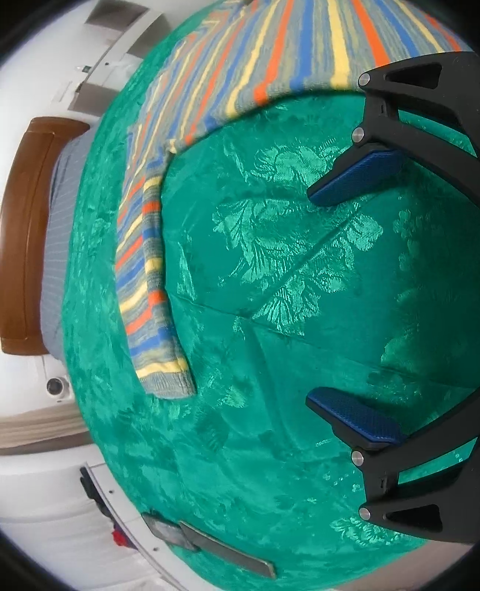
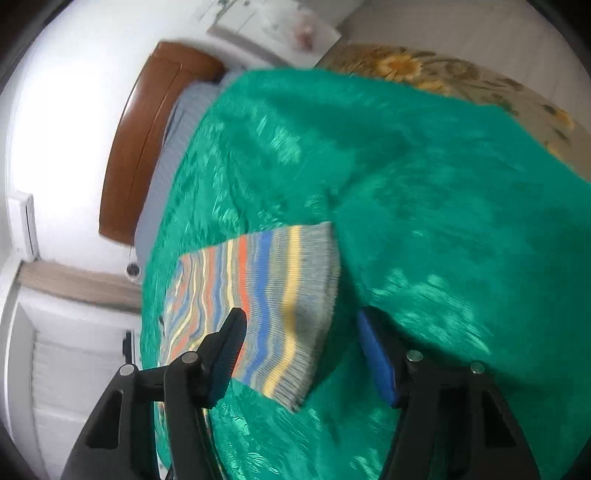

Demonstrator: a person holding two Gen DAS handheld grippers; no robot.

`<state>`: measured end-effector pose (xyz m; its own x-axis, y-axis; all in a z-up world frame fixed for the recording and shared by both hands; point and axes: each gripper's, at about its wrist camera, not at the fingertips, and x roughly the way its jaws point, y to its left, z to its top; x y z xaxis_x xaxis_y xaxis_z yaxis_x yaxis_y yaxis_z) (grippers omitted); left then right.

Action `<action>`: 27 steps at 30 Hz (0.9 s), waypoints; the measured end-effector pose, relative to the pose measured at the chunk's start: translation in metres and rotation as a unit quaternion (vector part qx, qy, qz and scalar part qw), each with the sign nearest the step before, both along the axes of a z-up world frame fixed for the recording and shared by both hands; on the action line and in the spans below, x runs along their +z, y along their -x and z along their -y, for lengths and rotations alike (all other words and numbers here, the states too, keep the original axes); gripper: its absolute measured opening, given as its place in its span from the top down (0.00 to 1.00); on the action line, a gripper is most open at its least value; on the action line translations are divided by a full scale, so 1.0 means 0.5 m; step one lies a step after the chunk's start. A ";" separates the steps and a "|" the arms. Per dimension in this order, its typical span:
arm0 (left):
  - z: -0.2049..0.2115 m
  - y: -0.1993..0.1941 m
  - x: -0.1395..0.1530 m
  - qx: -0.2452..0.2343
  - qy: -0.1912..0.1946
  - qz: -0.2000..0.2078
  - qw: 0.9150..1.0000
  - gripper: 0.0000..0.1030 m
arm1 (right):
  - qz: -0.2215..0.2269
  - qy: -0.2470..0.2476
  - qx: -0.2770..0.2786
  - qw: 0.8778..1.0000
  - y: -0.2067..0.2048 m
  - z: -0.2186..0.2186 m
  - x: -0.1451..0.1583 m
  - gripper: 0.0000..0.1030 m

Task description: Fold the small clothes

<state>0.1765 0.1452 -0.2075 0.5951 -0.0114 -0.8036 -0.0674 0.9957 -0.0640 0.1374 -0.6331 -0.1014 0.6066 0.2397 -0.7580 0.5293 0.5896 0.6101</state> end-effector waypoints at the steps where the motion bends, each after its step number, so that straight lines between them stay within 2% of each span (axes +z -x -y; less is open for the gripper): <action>1: -0.003 0.001 -0.003 0.001 0.004 0.003 1.000 0.02 | -0.009 0.007 0.011 1.000 -0.013 -0.003 -0.002 0.75; 2: -0.004 0.004 -0.005 0.002 0.006 0.006 1.000 0.01 | -0.015 0.003 0.019 1.000 -0.020 -0.003 -0.006 0.94; 3: -0.007 0.007 -0.008 0.003 0.009 0.010 1.000 0.01 | -0.027 -0.001 0.035 0.999 -0.035 -0.010 -0.012 0.97; 5: -0.011 0.012 -0.012 0.002 0.012 0.018 1.000 0.01 | -0.041 0.044 0.046 0.997 -0.043 -0.024 0.006 0.97; 7: -0.015 0.016 -0.016 0.002 0.017 0.024 1.000 0.00 | -0.032 0.103 0.044 0.993 -0.059 -0.054 0.058 0.97; 9: -0.016 0.015 -0.019 0.003 0.021 0.027 0.999 0.00 | -0.019 0.178 0.057 0.982 -0.089 -0.108 0.125 0.97; 11: -0.015 0.015 -0.021 0.002 0.020 0.032 0.999 0.00 | 0.001 0.220 0.090 0.971 -0.141 -0.191 0.193 0.97; 14: -0.015 0.016 -0.023 0.002 0.022 0.036 0.999 0.00 | 0.025 0.231 0.144 0.962 -0.225 -0.316 0.252 0.97; 16: -0.016 0.015 -0.022 0.001 0.024 0.036 0.999 0.00 | 0.034 0.226 0.187 0.955 -0.284 -0.429 0.269 0.97; 18: -0.017 0.016 -0.023 0.001 0.025 0.037 0.999 0.00 | 0.043 0.218 0.233 0.947 -0.340 -0.542 0.262 0.97; 21: -0.017 0.017 -0.024 -0.001 0.025 0.038 0.999 0.00 | 0.059 0.198 0.285 0.936 -0.399 -0.683 0.213 0.96; 23: -0.018 0.017 -0.025 -0.001 0.026 0.039 0.999 0.00 | 0.072 0.146 0.313 0.936 -0.423 -0.743 0.162 0.79; 24: -0.018 0.017 -0.025 -0.002 0.027 0.038 0.999 0.00 | 0.058 0.107 0.322 0.939 -0.434 -0.764 0.128 0.46; 25: -0.018 0.017 -0.025 -0.002 0.028 0.038 0.999 0.00 | 0.051 0.080 0.317 0.944 -0.436 -0.769 0.104 0.34; 27: -0.019 0.017 -0.025 -0.002 0.029 0.038 0.999 0.00 | 0.070 0.047 0.298 0.951 -0.418 -0.761 0.084 0.34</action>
